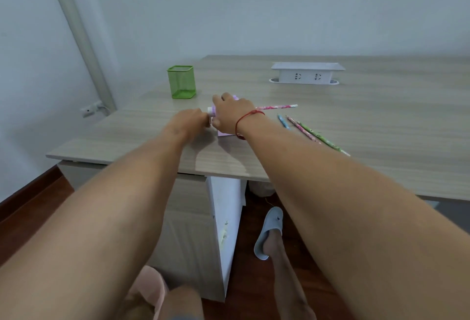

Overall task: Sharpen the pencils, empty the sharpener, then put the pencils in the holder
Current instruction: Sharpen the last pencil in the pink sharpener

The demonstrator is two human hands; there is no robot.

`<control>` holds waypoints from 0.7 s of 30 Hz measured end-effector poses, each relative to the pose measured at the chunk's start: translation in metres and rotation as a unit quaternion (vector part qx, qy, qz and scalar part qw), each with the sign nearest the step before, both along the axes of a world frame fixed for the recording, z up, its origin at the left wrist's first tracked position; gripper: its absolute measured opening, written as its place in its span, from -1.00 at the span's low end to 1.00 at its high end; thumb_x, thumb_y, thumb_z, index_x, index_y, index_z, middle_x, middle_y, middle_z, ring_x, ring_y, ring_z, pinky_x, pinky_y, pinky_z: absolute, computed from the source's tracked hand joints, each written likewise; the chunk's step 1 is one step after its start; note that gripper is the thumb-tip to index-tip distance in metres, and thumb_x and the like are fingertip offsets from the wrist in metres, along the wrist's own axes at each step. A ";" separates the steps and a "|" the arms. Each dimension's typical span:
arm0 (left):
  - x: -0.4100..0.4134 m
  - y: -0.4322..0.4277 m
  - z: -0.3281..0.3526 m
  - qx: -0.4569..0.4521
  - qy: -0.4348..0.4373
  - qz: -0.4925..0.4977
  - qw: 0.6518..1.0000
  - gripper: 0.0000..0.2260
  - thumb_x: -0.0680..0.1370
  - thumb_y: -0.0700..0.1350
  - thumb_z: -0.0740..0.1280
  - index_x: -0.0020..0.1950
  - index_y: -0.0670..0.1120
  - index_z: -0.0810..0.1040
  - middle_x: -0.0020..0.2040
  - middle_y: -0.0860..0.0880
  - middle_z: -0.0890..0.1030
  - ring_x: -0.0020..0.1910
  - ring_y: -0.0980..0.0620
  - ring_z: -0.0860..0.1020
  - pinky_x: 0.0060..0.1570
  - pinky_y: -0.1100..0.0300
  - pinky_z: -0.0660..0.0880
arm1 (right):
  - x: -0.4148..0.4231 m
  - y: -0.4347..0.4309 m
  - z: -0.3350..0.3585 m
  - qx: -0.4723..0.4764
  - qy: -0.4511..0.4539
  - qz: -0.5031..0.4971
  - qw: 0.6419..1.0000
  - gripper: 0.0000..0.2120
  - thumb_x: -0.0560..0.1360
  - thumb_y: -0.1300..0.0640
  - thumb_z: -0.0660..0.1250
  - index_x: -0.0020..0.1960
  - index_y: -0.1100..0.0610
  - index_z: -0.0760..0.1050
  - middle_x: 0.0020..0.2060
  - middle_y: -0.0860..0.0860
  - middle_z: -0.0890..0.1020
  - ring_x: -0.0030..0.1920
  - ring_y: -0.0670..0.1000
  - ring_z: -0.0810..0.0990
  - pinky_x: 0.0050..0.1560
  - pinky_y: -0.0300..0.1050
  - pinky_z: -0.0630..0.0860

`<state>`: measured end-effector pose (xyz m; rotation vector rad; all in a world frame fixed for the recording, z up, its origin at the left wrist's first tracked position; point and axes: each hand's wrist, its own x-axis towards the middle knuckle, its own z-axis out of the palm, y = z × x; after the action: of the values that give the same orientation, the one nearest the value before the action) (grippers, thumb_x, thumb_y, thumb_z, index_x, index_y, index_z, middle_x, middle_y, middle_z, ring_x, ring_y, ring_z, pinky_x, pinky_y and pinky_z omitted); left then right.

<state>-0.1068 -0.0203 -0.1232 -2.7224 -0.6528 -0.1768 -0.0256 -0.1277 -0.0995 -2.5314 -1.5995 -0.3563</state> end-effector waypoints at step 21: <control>-0.015 0.009 0.045 0.041 -0.156 -0.115 0.980 -0.70 0.66 -0.11 0.12 -0.08 -0.29 0.51 -0.15 -0.36 0.58 -0.16 -0.32 0.55 -0.29 0.01 0.28 | 0.002 0.010 0.010 -0.061 0.030 -0.029 0.997 -0.52 0.58 -0.02 0.18 0.44 0.11 0.22 0.40 0.12 0.31 0.41 0.24 0.35 0.33 0.25 0.38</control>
<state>-0.1219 -0.0114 -0.0786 -2.7073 -0.3946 -0.6818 -0.0233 -0.1182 -0.0897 -2.6555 -1.5756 -0.1929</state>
